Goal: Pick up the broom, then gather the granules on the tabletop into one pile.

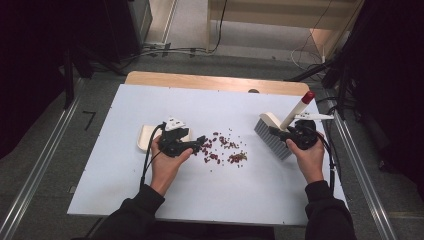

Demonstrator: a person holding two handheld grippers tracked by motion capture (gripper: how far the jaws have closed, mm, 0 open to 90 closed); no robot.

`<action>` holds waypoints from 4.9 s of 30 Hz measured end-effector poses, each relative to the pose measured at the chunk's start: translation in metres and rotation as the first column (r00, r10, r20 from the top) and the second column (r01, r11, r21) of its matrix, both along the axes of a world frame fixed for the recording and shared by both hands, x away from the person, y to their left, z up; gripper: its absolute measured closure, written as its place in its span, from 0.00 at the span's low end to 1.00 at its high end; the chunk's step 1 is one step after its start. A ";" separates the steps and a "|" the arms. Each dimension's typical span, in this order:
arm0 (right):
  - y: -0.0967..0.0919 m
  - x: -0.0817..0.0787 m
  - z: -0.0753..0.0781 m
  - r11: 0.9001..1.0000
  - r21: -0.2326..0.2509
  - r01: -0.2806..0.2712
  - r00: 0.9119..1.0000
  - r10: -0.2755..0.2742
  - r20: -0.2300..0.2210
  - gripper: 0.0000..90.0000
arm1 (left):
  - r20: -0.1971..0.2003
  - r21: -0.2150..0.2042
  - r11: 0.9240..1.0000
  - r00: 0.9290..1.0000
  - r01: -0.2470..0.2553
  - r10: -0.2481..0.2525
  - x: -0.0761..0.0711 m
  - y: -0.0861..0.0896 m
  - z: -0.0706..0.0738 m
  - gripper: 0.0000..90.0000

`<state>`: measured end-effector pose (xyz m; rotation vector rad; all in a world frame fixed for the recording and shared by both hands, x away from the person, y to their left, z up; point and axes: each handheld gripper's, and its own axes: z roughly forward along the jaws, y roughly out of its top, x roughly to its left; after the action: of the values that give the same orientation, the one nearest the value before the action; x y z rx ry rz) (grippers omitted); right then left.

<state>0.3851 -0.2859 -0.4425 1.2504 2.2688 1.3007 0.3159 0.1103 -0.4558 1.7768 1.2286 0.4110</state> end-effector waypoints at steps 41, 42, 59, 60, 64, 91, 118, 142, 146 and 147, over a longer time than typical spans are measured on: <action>0.050 0.004 -0.005 0.991 -0.127 0.040 0.995 -0.028 0.098 0.72 | -0.027 0.005 0.976 0.976 -0.216 0.216 -0.035 0.091 -0.014 0.28; 0.052 0.004 -0.005 0.990 -0.134 0.040 0.995 -0.026 0.100 0.72 | -0.025 0.011 0.976 0.976 -0.218 0.219 -0.035 0.091 -0.015 0.28; 0.099 0.011 -0.015 0.952 -0.301 0.056 0.980 0.006 0.201 0.72 | -0.038 0.041 0.961 0.961 -0.273 0.275 -0.032 0.107 -0.026 0.27; 0.101 0.011 -0.016 0.948 -0.313 0.055 0.979 0.011 0.206 0.71 | -0.038 0.041 0.961 0.961 -0.273 0.275 -0.032 0.107 -0.026 0.27; 0.111 0.011 -0.020 0.942 -0.332 0.040 0.977 0.033 0.212 0.72 | -0.044 0.039 0.960 0.959 -0.278 0.279 -0.031 0.109 -0.028 0.27; 0.154 -0.022 -0.024 0.915 -0.389 -0.109 0.949 0.212 0.233 0.72 | -0.038 0.027 0.964 0.963 -0.265 0.266 -0.031 0.107 -0.027 0.27; 0.175 -0.013 -0.024 0.895 -0.420 -0.151 0.933 0.269 0.238 0.72 | -0.043 0.013 0.964 0.963 -0.266 0.266 -0.031 0.108 -0.027 0.27; 0.134 -0.036 -0.006 0.965 -0.109 -0.238 0.961 0.251 0.120 0.72 | -0.044 0.016 0.965 0.964 -0.262 0.263 -0.031 0.107 -0.028 0.27; 0.133 -0.044 -0.012 0.960 -0.096 -0.263 0.959 0.271 0.083 0.72 | -0.045 0.019 0.965 0.964 -0.261 0.262 -0.031 0.106 -0.028 0.27; 0.134 -0.045 -0.013 0.957 -0.094 -0.273 0.957 0.280 0.074 0.72 | -0.044 0.019 0.965 0.964 -0.260 0.261 -0.031 0.106 -0.028 0.27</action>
<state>0.3404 -0.1519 -0.4553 0.8540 2.4736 1.3037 0.2849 0.2165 -0.4841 1.6474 1.5026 0.5322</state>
